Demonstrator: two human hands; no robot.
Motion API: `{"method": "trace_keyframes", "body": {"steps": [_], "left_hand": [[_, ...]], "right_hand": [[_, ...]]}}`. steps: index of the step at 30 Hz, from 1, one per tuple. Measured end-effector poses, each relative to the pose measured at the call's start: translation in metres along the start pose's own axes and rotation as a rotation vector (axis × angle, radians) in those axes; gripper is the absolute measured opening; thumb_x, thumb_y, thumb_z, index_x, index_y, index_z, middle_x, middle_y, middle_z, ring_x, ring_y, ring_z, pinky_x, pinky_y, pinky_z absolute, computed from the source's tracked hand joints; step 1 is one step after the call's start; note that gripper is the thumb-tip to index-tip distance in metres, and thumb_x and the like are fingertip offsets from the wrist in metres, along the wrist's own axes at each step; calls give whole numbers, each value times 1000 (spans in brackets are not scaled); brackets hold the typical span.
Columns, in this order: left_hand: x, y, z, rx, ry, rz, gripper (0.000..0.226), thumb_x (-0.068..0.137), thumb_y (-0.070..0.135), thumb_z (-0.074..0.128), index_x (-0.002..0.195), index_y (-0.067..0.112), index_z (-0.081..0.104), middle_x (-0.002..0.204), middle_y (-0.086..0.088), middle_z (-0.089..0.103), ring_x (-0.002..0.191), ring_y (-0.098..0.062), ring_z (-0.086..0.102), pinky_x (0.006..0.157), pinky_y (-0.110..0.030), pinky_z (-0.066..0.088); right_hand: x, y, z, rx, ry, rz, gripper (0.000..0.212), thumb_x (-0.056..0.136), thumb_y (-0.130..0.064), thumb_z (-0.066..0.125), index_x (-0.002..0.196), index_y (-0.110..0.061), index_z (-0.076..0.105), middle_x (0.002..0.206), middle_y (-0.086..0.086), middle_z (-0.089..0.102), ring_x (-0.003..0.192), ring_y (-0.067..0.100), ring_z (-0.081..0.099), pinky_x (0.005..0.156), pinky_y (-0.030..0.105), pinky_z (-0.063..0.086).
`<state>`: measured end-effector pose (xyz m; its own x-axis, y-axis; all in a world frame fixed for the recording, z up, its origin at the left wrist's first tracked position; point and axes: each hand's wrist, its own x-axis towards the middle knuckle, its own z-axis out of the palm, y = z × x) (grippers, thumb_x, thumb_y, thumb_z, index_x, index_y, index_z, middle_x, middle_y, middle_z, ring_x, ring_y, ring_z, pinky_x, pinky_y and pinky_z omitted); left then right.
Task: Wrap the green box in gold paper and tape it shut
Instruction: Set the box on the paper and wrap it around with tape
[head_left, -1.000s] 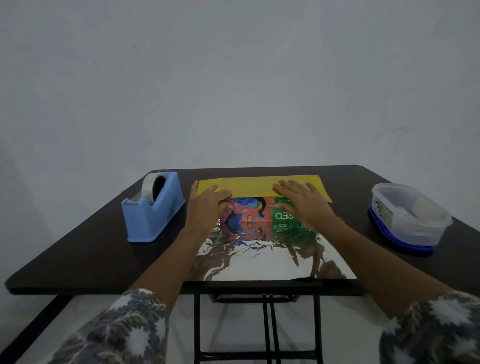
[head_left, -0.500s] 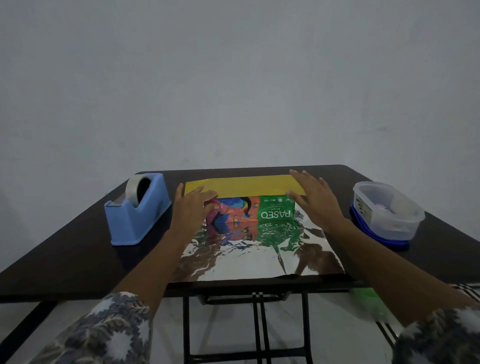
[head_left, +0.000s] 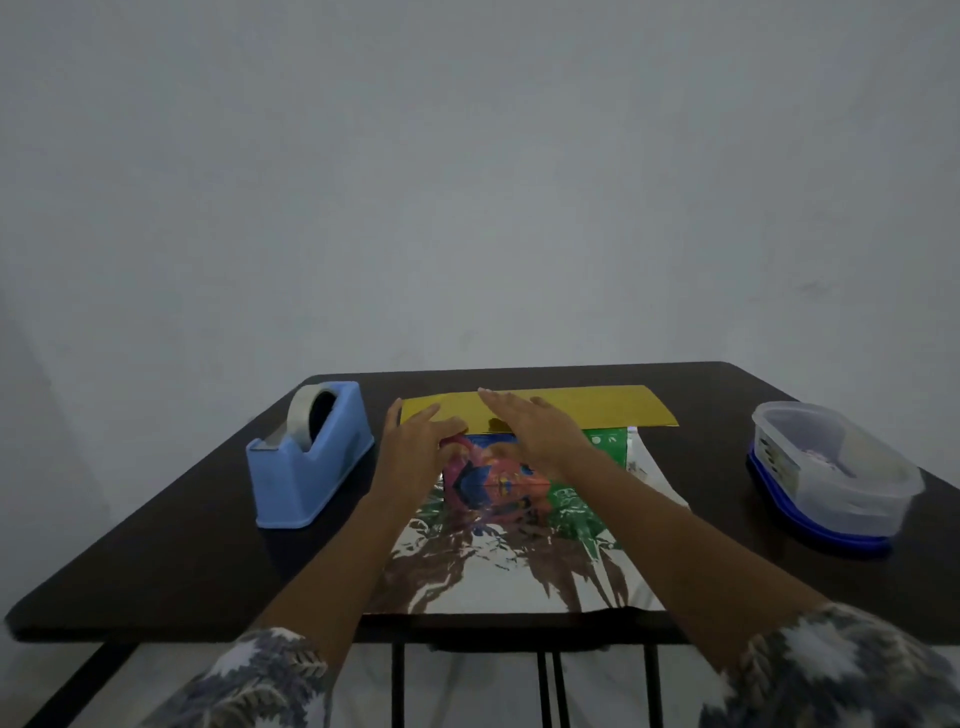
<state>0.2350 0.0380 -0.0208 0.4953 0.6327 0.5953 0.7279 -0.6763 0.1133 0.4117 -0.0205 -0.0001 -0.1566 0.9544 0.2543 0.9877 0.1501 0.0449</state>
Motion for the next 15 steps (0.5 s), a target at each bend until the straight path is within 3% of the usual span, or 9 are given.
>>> {"method": "trace_keyframes", "body": {"steps": [4, 8, 12, 13, 15], "left_hand": [[2, -2, 1, -25, 53, 49, 28, 77, 31, 61, 95, 17, 77, 107, -15, 70, 117, -25, 59, 111, -49, 15], [0, -1, -8, -175, -41, -56, 26, 87, 26, 64, 111, 20, 71, 118, -8, 67, 122, -25, 52, 110, -35, 20], [-13, -16, -48, -575, 260, -262, 27, 88, 13, 64, 115, 15, 68, 115, 0, 68, 103, -7, 60, 91, -11, 40], [-19, -24, -64, -580, 353, -303, 28, 88, 13, 64, 115, 15, 68, 114, 1, 68, 101, -5, 60, 88, -9, 42], [-33, -45, -92, -468, 445, -402, 27, 89, 16, 63, 115, 14, 68, 116, 0, 67, 107, -10, 59, 92, -19, 44]], "right_hand": [[2, -2, 4, -72, -16, -11, 59, 99, -41, 35, 150, -22, 14, 157, -3, 16, 144, 12, 17, 116, 35, 13], [3, -3, 7, -94, -2, 4, 56, 100, -42, 31, 150, -25, 15, 157, -5, 17, 143, 13, 20, 115, 35, 17], [5, 0, 13, -110, 12, -9, 56, 99, -46, 28, 150, -30, 12, 157, -6, 17, 142, 14, 23, 114, 35, 19], [5, 0, 14, -110, 18, -13, 55, 99, -46, 28, 150, -31, 13, 157, -7, 17, 142, 14, 23, 114, 35, 20], [5, 0, 14, -114, 35, -16, 54, 100, -46, 28, 150, -32, 14, 156, -7, 19, 141, 14, 26, 113, 34, 21]]}}
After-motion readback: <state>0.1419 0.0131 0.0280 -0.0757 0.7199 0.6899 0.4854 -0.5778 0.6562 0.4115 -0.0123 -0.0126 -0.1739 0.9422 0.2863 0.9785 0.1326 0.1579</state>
